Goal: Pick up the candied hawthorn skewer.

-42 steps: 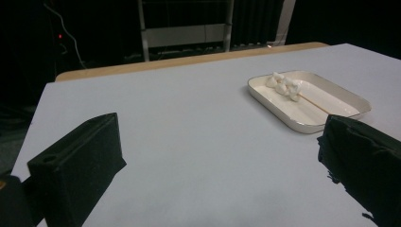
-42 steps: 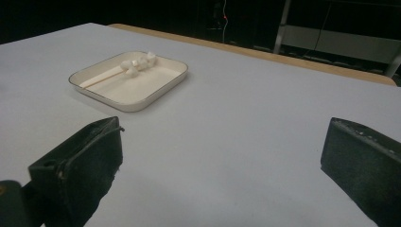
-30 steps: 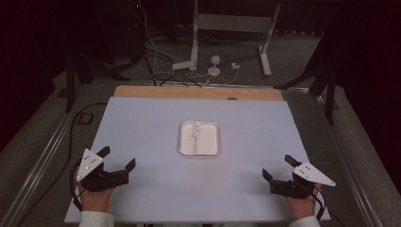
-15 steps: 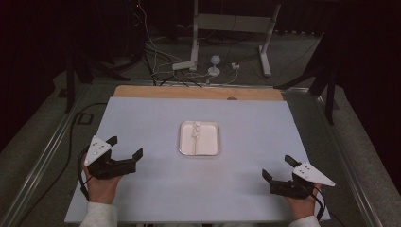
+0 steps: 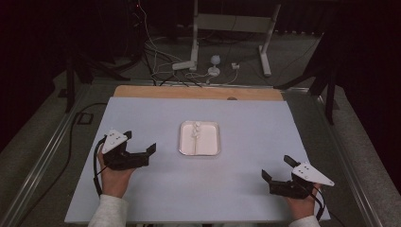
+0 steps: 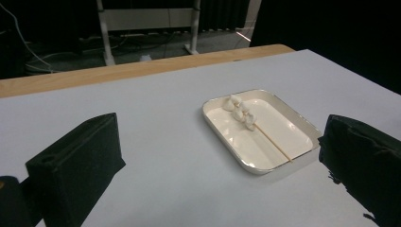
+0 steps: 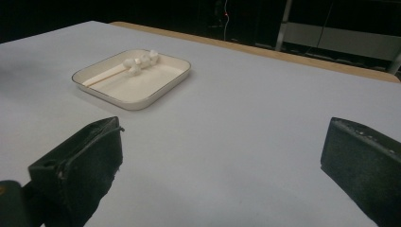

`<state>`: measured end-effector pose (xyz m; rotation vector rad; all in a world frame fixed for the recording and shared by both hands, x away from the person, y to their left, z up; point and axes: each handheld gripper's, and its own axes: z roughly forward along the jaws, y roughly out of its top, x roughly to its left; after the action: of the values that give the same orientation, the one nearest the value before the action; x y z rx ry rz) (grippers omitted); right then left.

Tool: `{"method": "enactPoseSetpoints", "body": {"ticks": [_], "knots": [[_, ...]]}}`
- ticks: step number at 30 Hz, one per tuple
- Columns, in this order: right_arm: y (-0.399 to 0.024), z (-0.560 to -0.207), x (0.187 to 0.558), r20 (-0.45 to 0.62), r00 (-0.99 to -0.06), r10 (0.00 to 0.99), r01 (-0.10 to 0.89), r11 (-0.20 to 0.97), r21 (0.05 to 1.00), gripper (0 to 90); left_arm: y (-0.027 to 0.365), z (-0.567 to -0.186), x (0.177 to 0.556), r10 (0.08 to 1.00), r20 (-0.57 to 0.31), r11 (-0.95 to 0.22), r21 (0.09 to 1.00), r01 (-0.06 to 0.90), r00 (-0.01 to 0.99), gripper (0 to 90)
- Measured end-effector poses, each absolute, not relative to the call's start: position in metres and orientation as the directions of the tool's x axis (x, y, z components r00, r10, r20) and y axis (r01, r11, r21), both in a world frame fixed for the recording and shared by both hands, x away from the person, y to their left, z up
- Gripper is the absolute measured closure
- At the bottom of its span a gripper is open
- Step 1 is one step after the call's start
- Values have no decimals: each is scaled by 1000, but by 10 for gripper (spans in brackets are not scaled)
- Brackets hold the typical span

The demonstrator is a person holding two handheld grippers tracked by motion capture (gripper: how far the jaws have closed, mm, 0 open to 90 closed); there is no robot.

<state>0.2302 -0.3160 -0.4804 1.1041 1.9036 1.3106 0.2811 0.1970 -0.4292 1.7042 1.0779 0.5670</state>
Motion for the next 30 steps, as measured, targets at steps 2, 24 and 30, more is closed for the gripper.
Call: {"method": "enactPoseSetpoints", "body": {"ticks": [2,24,30], "knots": [[-316,-481,230,-3,-495,869,309,179,934,0,195,-430,284,859,-126,-98,911,400,497,9],[-316,-481,231,0,-495,869,315,180,932,0,157,-441,311,823,-177,-98,891,443,540,10],[-315,-481,231,0,-497,868,317,181,931,0,146,-445,319,816,-184,-107,883,457,547,10]]}}
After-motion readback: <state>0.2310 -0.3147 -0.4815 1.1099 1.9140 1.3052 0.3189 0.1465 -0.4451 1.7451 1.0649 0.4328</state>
